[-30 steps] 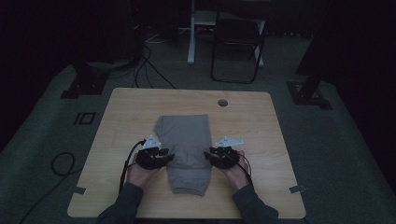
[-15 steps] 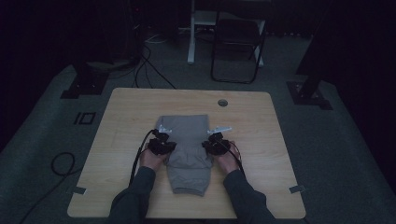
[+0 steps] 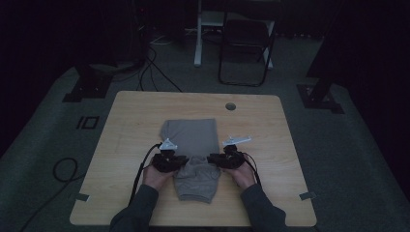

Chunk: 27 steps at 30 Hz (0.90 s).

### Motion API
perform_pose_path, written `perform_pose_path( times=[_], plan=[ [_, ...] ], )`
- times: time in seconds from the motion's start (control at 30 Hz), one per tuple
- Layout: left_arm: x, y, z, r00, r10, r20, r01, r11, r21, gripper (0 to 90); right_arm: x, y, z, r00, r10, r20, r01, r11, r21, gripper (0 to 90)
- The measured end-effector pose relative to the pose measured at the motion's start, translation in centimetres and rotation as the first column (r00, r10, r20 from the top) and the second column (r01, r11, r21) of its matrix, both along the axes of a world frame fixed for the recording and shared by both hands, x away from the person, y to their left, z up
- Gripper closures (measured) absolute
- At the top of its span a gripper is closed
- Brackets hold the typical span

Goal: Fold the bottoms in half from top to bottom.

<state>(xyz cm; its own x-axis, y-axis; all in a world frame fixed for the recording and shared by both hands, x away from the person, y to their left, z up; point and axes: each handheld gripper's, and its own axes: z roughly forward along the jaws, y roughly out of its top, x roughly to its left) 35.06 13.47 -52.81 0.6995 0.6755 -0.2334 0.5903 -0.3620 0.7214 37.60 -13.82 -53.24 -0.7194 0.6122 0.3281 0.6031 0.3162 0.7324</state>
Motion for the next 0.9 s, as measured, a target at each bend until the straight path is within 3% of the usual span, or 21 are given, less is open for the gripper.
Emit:
perform_pose_path(
  times=[0.1,0.23,0.37,0.47,0.6,0.77,0.9],
  plan=[
    [-1.2,-0.3,-0.3,0.9995,-0.031,-0.006,0.031,0.9995,-0.002,74.3,-0.7,-0.1,0.2,0.9993,0.034,0.016,-0.034,0.999,-0.014,69.2],
    [-2.3,-0.3,-0.7,0.9983,-0.057,-0.013,0.056,0.9983,-0.015,73.8,-0.9,-0.4,0.7,0.9974,-0.009,0.072,0.012,0.999,-0.038,66.3],
    [-3.1,-0.4,-1.2,0.9955,-0.094,-0.017,0.094,0.9956,-0.001,72.8,-0.2,-0.2,1.2,0.9958,-0.043,0.080,0.048,0.997,-0.059,65.3],
    [-3.3,-0.1,-1.4,0.9962,-0.087,-0.010,0.087,0.9962,0.000,71.6,-0.4,0.6,0.9,0.9978,-0.014,0.065,0.020,0.996,-0.089,64.1],
    [-3.1,0.5,-1.4,0.9994,-0.036,-0.004,0.036,0.9993,-0.009,68.6,-1.4,1.7,0.0,0.9983,0.043,0.040,-0.037,0.988,-0.148,64.4],
    [-2.9,0.9,-1.4,1.0000,0.002,0.004,-0.002,1.0000,0.006,68.1,-3.5,1.7,0.0,0.9907,0.136,0.011,-0.133,0.981,-0.144,64.1],
    [-2.5,0.7,-1.5,0.9995,0.022,0.021,-0.022,0.9994,0.028,66.8,-4.0,1.4,0.1,0.9835,0.179,-0.024,-0.181,0.972,-0.150,64.5]
  ],
)
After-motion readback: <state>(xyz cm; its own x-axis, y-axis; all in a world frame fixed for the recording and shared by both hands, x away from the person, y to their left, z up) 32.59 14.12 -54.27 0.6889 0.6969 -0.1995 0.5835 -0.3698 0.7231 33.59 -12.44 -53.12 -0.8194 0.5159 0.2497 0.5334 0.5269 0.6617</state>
